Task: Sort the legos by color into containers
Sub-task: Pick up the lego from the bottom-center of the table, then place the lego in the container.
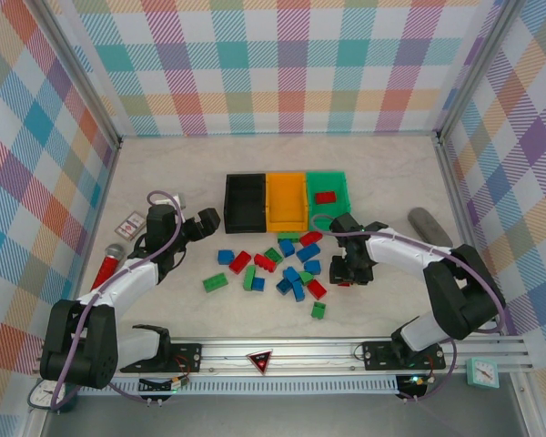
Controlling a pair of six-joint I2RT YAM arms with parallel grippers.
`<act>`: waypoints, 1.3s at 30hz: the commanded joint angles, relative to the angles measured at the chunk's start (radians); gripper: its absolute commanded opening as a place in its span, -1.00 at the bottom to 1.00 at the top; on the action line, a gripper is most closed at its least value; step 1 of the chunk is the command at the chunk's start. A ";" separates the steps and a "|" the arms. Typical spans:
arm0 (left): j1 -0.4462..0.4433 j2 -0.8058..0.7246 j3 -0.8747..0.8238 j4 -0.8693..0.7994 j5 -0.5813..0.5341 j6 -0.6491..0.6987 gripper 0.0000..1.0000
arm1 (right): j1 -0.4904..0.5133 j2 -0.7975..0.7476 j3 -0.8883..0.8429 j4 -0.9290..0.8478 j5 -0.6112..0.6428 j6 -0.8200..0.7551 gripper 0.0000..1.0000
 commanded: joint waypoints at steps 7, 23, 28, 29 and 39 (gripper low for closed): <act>-0.011 -0.009 0.005 0.017 -0.010 0.016 0.99 | 0.010 0.027 0.011 0.019 0.013 -0.002 -0.09; -0.012 -0.002 0.013 0.012 -0.004 0.016 0.99 | 0.003 0.017 0.216 -0.046 0.083 -0.074 -0.40; -0.011 0.000 0.016 0.010 -0.001 0.016 0.99 | -0.037 0.092 0.393 -0.057 0.103 -0.137 -0.40; -0.012 -0.001 0.016 0.008 0.000 0.016 0.99 | -0.050 0.113 0.430 -0.052 0.099 -0.148 -0.40; -0.011 -0.001 0.025 -0.002 0.003 0.021 0.99 | -0.135 0.331 0.697 -0.081 0.092 -0.226 -0.03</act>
